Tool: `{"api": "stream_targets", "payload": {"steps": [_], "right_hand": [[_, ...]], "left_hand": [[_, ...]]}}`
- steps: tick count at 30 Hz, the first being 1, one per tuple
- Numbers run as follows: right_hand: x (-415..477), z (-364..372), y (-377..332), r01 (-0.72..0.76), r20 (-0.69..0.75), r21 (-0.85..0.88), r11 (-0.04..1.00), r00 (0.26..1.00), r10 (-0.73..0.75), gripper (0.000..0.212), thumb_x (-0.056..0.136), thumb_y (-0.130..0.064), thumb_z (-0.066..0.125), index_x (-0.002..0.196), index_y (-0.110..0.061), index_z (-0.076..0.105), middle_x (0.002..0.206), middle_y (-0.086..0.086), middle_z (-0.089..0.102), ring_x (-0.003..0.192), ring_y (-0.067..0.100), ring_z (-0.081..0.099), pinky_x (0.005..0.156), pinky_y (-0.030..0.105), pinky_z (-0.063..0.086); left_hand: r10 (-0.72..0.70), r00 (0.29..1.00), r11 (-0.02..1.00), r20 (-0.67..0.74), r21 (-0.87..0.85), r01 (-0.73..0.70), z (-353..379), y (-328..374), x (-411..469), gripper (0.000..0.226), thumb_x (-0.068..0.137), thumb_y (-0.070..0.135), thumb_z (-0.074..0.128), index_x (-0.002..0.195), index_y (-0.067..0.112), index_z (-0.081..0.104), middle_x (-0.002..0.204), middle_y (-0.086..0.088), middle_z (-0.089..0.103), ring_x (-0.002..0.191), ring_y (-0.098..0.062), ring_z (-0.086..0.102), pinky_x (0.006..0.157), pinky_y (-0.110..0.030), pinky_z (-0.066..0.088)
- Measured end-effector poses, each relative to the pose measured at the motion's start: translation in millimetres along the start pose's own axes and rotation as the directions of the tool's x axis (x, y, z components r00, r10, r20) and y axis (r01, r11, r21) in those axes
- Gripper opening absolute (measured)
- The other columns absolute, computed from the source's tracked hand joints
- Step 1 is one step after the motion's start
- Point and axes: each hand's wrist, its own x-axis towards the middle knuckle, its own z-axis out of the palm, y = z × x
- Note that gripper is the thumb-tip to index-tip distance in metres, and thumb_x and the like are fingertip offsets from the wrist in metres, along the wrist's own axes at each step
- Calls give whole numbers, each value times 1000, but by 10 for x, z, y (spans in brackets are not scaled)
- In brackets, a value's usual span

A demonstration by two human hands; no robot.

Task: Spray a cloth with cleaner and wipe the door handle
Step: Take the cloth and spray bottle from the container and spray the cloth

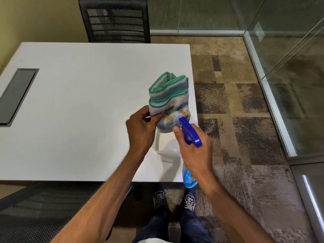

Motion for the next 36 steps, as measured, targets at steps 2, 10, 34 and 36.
{"api": "stream_targets", "payload": {"steps": [2,10,34,36], "right_hand": [[22,5,-1,-4,-11,5,1000,1000,4,32,95,-35,73,71,-24,54,60,-7,44,57,14,41,56,28,39],[26,-256,-268,30,58,177,984,997,-41,21,93,-28,77,94,-11,65,71,1,59,63,18,54,59,48,57],[523,-190,490,-38,-19,244,969,999,44,49,72,-6,88,116,-15,68,104,5,71,90,-3,69,78,15,57],[528,-174,599,-63,-8,226,972,998,67,49,73,-2,87,114,-18,67,104,4,71,89,-6,69,77,13,56]], "left_hand": [[7,1000,1000,0,-1,-7,-9,7,1,31,92,29,78,96,57,67,84,40,71,88,2,74,84,-33,65],[-9,1000,1000,-18,-22,9,-98,58,51,32,90,31,80,87,62,71,86,34,74,87,-1,75,86,-45,65],[-71,990,997,-123,-17,69,-372,-125,56,39,87,18,82,83,56,74,82,23,78,81,-14,73,83,-53,63],[-74,990,997,-119,-16,72,-363,-145,43,41,87,19,82,84,59,74,83,23,78,83,-16,74,83,-54,63]]}}
